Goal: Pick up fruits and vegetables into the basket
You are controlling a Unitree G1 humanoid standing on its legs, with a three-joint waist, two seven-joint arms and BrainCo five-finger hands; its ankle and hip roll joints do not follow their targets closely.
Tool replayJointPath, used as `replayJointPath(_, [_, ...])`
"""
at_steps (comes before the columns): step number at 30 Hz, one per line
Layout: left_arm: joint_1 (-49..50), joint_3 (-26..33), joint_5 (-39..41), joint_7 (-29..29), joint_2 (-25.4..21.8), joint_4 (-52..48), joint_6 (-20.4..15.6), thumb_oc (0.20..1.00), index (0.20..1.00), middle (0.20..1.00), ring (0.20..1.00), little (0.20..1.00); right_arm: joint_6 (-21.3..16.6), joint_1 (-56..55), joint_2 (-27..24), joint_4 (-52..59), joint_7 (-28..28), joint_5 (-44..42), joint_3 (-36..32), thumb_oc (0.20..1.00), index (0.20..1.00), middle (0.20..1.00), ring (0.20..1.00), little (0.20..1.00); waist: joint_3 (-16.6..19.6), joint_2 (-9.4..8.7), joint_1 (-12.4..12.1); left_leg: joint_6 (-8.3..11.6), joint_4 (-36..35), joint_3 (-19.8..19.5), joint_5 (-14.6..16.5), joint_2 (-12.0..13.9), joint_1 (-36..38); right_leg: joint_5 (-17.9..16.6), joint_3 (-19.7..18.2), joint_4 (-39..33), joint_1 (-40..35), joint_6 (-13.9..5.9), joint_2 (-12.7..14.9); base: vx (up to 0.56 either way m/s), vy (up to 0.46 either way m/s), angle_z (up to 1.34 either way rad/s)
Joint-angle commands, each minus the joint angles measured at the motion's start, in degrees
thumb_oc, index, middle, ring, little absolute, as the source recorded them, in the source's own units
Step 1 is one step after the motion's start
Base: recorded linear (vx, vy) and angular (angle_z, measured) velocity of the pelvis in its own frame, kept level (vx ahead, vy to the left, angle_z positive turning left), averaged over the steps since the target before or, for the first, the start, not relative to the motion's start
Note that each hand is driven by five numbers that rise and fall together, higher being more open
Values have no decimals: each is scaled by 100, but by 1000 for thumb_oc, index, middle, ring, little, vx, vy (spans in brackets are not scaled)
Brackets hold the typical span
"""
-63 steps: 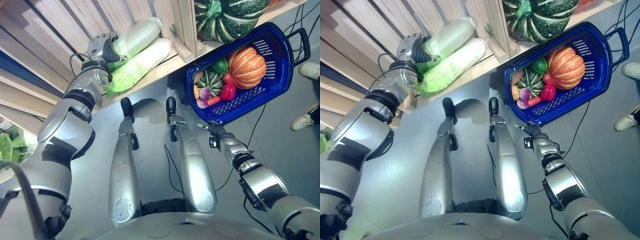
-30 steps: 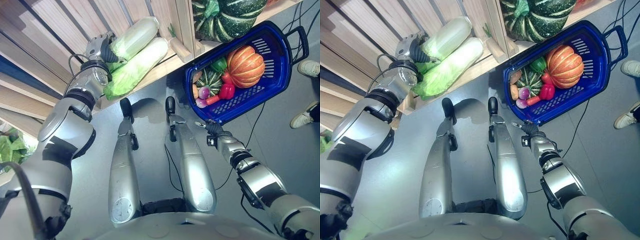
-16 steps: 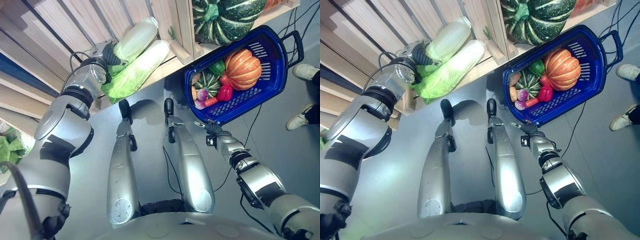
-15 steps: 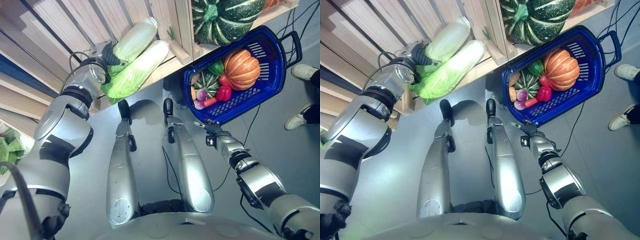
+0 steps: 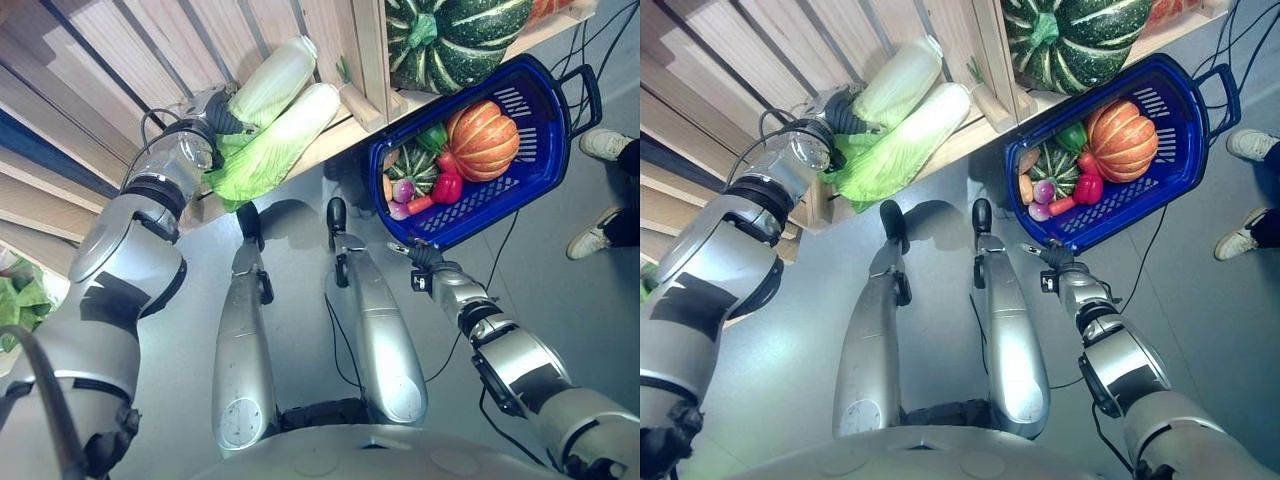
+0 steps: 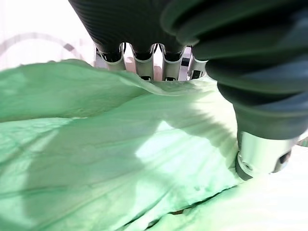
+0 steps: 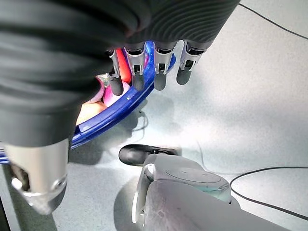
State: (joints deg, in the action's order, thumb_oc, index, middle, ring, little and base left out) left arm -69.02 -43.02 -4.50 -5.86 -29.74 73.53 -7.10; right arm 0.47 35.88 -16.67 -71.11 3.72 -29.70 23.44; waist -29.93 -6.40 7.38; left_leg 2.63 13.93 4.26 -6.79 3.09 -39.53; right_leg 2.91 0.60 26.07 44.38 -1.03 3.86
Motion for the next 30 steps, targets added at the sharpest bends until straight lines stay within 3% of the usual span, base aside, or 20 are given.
replayJointPath(1, [569, 363, 661, -37, 349, 220, -260, 200, 200, 200, 200, 200, -248, -306, -161, 77, 202, -316, -19, 1000, 1000, 1000, 1000, 1000, 13, 141, 9, -19, 382, -172, 405, 7, -238, -633, 98, -729, -110, -187, -73, 0, 0, 0])
replayJointPath(7, [698, 698, 1240, -210, 91, -420, -699, 200, 200, 200, 200, 200, -772, -353, -333, 313, 524, -661, -373, 1000, 1000, 1000, 1000, 1000, 13, 178, -54, -12, 333, -202, 403, -4, -158, -657, 118, -751, -182, -202, -75, -1, -12, 0])
replayJointPath(14, [1259, 1017, 1364, -598, -83, -1983, -785, 200, 200, 200, 200, 200, -1574, -612, -473, 1495, 1519, -804, -907, 1000, 1000, 1000, 1000, 1000, 13, 228, -159, -25, 231, -241, 482, -38, -34, -661, 141, -823, -292, -229, -74, -9, -43, 0])
replayJointPath(21, [1611, 1261, 1036, -1226, -75, -3026, -968, 200, 200, 200, 200, 200, -2194, -713, -555, 2865, 2670, -427, -1235, 1000, 1000, 1000, 1000, 1000, 13, 306, -208, -36, 154, -251, 508, -79, -1, -655, 170, -855, -316, -242, -50, -7, -2, 1])
replayJointPath(26, [1663, 1362, 690, -1732, -164, -3516, -1017, 200, 200, 200, 200, 200, -2457, -766, -583, 3656, 3219, -131, -1276, 1000, 1000, 1000, 1000, 1000, 13, 357, -199, -28, 94, -248, 467, -106, 6, -657, 172, -883, -314, -235, -36, -14, 19, 5])
replayJointPath(30, [1714, 1509, 275, -2127, -287, -4054, -1057, 200, 200, 200, 200, 200, -2748, -897, -550, 4362, 3303, 119, -1465, 1000, 1000, 1000, 1000, 1000, 13, 413, -188, -31, 60, -249, 457, -118, 21, -633, 164, -899, -330, -234, -25, 3, 4, -1])
